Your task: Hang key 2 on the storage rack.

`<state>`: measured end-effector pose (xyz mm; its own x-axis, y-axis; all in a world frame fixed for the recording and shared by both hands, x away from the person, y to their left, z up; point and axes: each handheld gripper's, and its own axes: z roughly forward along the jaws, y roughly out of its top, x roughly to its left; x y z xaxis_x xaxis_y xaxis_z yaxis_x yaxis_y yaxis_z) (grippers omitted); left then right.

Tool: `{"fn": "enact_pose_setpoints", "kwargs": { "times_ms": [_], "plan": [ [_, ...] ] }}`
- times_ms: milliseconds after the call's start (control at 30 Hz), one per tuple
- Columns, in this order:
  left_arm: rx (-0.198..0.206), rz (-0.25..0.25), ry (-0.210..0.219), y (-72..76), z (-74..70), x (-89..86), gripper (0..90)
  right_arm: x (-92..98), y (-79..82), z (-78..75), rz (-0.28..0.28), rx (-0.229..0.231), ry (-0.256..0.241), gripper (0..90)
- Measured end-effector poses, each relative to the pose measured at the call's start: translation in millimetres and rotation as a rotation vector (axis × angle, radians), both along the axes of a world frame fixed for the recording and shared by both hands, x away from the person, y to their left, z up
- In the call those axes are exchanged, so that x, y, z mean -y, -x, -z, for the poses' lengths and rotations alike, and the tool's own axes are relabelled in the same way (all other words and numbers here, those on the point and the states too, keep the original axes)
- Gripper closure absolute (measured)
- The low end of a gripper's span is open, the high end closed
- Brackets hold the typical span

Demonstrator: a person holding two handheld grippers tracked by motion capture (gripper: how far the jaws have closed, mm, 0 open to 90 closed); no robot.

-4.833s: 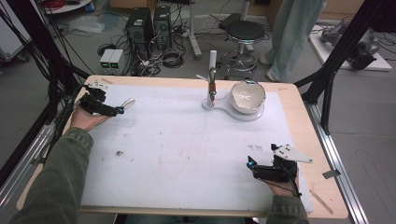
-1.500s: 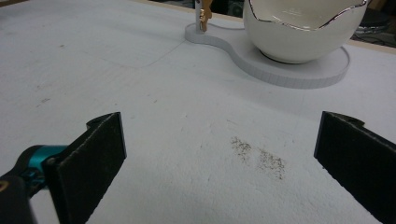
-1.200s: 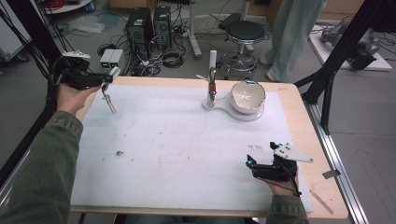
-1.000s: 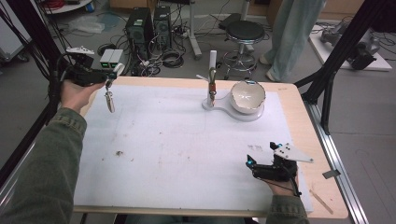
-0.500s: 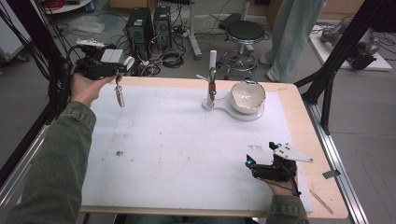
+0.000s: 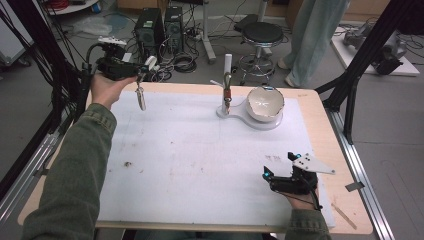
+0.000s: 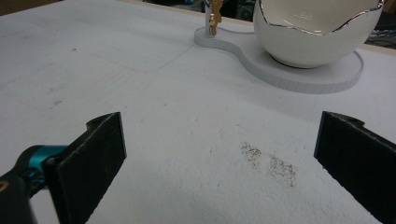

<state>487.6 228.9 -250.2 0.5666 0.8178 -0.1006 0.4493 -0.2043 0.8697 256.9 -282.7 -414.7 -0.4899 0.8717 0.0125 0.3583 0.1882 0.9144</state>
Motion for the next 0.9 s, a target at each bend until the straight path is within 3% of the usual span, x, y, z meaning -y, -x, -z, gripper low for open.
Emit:
{"fn": "enact_pose_setpoints", "kwargs": {
  "times_ms": [633, 900],
  "plan": [
    [0.006, 0.038, 0.005, -17.0, -1.1, 55.3, 75.0, 2.5, 1.6, 0.5, -0.007, 0.003, -0.006, 1.0],
    [-0.010, 0.068, 0.020, -25.2, 4.1, 76.5, 75.0, 3.1, 1.7, 0.5, -0.009, 0.004, -0.011, 1.0]
  ]
}}
